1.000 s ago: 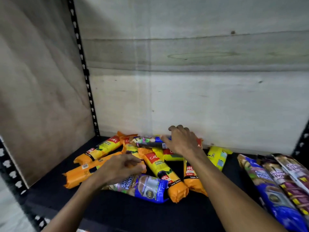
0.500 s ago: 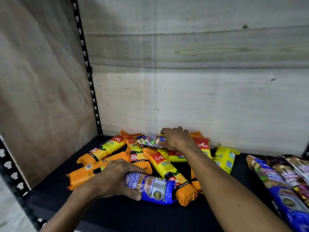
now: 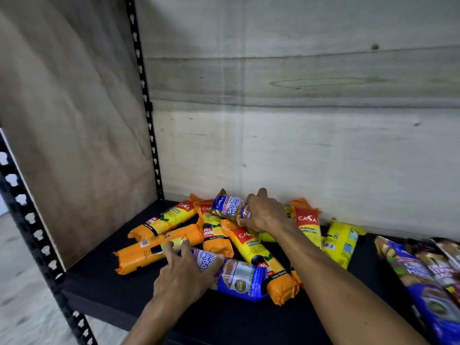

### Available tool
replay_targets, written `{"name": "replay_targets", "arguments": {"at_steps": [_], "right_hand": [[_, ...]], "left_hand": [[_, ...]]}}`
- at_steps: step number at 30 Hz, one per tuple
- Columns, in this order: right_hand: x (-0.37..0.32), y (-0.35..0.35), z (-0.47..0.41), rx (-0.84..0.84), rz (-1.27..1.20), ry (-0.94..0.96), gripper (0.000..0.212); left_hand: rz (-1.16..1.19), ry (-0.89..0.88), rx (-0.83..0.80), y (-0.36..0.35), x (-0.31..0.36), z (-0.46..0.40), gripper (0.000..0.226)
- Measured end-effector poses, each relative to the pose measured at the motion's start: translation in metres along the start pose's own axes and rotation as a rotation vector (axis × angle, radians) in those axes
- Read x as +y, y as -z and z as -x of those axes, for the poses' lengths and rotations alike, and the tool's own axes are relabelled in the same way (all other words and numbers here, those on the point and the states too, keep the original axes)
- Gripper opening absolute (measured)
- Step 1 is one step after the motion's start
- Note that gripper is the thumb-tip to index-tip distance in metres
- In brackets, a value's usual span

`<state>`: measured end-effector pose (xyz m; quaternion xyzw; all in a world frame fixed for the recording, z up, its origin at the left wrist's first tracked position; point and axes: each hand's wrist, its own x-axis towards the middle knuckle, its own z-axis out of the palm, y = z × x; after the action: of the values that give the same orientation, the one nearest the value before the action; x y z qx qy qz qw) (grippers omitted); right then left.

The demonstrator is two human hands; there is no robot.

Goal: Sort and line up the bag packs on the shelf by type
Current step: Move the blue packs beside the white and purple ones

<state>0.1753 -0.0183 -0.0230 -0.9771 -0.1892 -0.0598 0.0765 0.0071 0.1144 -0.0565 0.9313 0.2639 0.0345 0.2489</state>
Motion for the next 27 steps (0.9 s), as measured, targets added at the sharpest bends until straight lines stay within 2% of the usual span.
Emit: {"name": "replay_targets", "arguments": {"at_steps": [7,11,12,15,21,27], "right_hand": [[0.0,-0.004,0.017,0.074,-0.16,-0.053,0.068],[0.003,-0.004,0.027,0.077,-0.274,-0.139,0.078],[0.004,-0.004,0.031,0.072,-0.296,-0.148,0.079],[0.008,-0.001,0.041,0.073,-0.349,-0.154,0.079],[0.029,0.007,0.063,0.146,-0.421,-0.206,0.071],[0.065,0.022,0.093,0.187,-0.458,-0.312,0.067]], "left_hand": [[0.575,0.139,0.021,-0.002,0.0,-0.001,0.123],[0.814,0.213,0.0,-0.003,0.0,-0.002,0.151],[0.884,0.217,-0.007,-0.003,0.001,-0.001,0.152],[1.004,0.215,-0.009,-0.004,0.001,0.0,0.129],[1.124,0.114,0.004,-0.006,0.01,0.005,0.121],[1.094,-0.014,-0.029,-0.015,0.019,0.018,0.107]]}}
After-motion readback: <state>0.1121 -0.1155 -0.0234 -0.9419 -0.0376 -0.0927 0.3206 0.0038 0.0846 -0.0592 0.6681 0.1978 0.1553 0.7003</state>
